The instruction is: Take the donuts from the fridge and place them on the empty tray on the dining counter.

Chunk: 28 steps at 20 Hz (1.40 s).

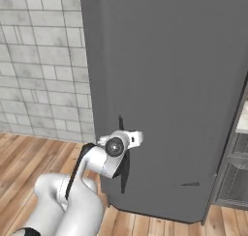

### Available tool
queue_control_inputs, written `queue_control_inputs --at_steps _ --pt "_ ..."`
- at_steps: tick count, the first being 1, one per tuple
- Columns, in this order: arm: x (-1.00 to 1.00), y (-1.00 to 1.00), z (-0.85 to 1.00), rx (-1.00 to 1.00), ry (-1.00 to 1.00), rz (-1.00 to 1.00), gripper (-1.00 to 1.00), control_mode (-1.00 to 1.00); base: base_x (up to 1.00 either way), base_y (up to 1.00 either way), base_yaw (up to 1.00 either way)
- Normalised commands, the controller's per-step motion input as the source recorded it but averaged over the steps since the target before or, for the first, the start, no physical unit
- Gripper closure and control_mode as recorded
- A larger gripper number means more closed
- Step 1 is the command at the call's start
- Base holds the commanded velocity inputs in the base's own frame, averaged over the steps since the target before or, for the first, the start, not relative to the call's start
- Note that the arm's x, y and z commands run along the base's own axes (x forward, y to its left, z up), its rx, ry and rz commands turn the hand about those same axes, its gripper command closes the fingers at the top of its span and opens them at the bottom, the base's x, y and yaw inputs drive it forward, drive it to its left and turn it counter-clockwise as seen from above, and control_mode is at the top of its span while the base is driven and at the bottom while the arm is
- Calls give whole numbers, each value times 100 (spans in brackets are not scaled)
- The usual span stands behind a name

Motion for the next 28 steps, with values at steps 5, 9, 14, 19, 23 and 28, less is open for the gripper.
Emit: queue_control_inputs --at_steps 5,9,14,19,23,28 --pt "-83 -77 0 0 51 0 100 -100 0 0 0" --pt "-92 -96 0 1 50 0 100 -100 0 0 0" --pt "-97 -100 0 2 49 0 100 -100 0 0 0" --pt "-87 -100 0 2 49 1 100 -100 0 0 0" --pt "-55 -79 0 0 11 -3 -100 -100 0 0 0" --pt "-25 -63 0 0 -5 -24 -100 -100 0 0 0"
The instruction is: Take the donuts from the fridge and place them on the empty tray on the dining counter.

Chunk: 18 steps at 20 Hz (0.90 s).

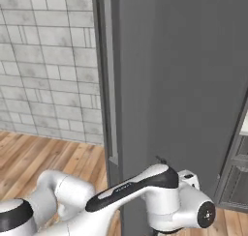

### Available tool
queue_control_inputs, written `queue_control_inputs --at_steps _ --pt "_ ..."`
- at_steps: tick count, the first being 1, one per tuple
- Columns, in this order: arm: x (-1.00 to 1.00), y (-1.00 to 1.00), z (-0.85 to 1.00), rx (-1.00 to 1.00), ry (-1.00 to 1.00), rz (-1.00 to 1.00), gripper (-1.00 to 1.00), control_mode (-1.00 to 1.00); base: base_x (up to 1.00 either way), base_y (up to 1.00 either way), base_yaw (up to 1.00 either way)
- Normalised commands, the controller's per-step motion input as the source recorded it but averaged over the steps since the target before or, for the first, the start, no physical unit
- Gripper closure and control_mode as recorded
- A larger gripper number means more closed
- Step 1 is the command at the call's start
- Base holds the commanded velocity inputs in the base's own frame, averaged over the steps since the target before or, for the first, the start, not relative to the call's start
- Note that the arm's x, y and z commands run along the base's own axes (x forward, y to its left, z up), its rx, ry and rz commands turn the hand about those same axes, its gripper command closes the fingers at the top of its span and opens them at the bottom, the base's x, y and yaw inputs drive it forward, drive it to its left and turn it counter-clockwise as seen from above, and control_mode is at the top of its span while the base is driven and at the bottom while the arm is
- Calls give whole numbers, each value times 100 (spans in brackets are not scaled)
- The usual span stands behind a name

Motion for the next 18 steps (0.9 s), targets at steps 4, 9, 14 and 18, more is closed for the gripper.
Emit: queue_control_inputs --at_steps 4,9,14,18 --pt "-46 -2 0 -2 -17 -45 -100 -100 0 0 0" --pt "-46 0 15 -3 -18 -67 -100 -100 0 0 0" --pt "-76 0 92 0 6 -40 -100 -100 0 0 0" --pt "-78 -6 93 0 9 -42 -100 -100 0 0 0"
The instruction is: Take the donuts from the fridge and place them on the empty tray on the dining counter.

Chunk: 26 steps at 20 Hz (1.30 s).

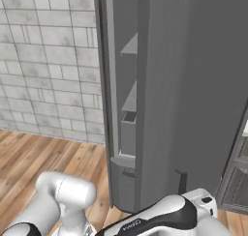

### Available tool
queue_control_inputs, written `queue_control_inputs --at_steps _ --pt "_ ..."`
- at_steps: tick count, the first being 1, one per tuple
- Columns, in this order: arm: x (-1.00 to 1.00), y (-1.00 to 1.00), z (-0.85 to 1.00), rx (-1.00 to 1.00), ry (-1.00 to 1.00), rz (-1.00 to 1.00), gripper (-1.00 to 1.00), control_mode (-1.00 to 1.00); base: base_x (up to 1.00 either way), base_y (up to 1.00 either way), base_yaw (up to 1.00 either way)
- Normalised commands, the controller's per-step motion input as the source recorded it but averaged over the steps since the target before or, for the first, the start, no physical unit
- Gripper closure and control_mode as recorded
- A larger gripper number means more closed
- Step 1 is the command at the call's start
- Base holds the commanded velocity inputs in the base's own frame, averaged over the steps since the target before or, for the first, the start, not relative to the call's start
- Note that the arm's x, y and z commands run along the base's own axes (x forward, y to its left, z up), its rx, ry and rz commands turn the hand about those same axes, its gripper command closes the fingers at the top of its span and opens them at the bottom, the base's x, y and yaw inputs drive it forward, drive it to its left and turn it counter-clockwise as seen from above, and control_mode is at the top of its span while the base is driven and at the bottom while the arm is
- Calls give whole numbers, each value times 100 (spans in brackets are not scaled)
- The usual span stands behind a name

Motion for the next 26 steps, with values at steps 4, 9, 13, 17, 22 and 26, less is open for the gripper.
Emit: queue_control_inputs --at_steps 4,9,13,17,22,26 --pt "-24 -9 23 -4 -5 -78 -100 -100 0 0 0" --pt "64 1 -9 -12 -18 -71 -100 -100 0 0 0" --pt "100 0 -25 0 0 -30 -100 -100 0 0 0" --pt "-3 -32 14 0 0 -34 -100 -100 0 0 0" --pt "-98 -9 73 0 -8 -27 -100 -100 0 0 0" --pt "-100 0 96 -1 -4 -7 -100 -100 0 0 0"
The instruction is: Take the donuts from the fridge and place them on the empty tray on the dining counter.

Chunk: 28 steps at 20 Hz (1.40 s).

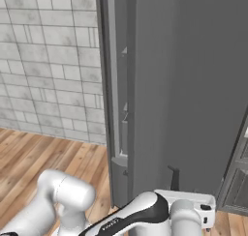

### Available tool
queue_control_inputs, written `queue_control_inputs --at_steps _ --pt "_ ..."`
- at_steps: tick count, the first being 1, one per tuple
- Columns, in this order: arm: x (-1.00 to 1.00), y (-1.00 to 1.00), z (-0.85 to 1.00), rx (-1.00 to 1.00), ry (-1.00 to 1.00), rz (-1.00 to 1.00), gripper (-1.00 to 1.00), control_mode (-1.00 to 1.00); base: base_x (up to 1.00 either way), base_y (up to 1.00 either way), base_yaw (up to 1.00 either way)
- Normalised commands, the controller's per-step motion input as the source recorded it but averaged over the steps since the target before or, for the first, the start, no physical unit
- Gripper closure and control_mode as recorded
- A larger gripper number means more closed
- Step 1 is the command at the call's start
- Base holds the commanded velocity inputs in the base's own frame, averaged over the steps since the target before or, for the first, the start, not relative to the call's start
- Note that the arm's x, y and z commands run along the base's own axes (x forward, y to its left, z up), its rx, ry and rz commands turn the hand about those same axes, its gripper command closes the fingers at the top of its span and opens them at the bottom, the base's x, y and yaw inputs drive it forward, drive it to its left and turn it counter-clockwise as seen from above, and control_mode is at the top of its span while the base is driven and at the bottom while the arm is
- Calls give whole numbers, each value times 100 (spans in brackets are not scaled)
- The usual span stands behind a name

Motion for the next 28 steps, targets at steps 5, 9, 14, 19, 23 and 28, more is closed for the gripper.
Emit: queue_control_inputs --at_steps 5,9,14,19,23,28 --pt "-100 5 73 -7 4 29 -100 -100 0 0 0" --pt "-98 0 58 -7 5 61 -100 -100 0 0 0" --pt "-87 0 53 -6 3 67 -100 -100 0 0 0" --pt "-100 10 82 -10 0 37 -100 -100 0 0 0" --pt "-71 70 100 -9 5 -6 -100 -100 0 0 0" --pt "-1 100 89 -23 1 -27 -100 -100 0 0 0"
